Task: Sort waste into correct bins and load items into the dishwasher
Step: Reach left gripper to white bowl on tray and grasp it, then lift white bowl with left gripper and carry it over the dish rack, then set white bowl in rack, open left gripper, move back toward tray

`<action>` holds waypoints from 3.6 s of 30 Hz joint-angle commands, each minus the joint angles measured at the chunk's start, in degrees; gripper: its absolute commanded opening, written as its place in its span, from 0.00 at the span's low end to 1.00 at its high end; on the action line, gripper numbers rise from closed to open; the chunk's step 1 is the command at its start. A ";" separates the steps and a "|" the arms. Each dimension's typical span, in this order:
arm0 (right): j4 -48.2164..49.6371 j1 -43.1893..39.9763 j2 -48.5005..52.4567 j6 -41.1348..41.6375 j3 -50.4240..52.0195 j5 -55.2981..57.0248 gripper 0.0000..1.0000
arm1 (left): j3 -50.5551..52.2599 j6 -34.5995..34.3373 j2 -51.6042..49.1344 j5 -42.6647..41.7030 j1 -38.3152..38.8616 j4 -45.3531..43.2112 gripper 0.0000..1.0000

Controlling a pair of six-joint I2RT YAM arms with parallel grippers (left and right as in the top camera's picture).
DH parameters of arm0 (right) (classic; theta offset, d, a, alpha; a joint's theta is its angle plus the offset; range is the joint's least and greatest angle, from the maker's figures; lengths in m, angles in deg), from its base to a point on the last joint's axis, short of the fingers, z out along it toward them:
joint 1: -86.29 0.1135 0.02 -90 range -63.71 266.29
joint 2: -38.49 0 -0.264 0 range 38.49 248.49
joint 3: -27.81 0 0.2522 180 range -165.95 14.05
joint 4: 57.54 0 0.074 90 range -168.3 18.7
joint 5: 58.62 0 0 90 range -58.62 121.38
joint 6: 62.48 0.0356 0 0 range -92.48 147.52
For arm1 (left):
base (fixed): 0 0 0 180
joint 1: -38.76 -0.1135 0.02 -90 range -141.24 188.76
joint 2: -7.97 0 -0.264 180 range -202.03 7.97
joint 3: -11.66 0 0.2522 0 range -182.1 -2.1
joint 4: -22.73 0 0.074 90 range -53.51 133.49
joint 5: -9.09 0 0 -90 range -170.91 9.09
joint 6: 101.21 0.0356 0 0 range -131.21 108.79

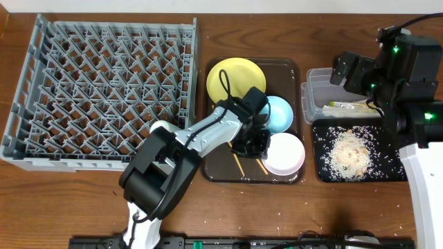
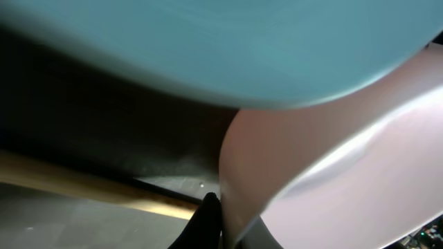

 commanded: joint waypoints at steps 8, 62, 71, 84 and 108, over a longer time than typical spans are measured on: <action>-0.02 -0.31 0.37 0.79 -0.35 0.81 0.99 | -1.16 0.61 8.04 -3.06 -1.77 1.88 0.08; -0.02 -0.31 0.37 0.79 -0.35 0.81 0.99 | -0.90 5.49 9.40 106.03 -16.59 0.72 0.08; -0.02 -0.31 0.37 0.79 -0.35 0.81 0.99 | -0.83 5.57 7.54 116.54 -16.55 1.16 0.07; -0.02 -0.31 0.37 0.79 -0.35 0.81 0.99 | -0.46 8.92 7.48 118.14 -15.82 1.16 0.07; -0.02 -0.31 0.37 0.79 -0.35 0.81 0.99 | 2.47 8.74 5.14 115.97 -8.37 -2.10 0.07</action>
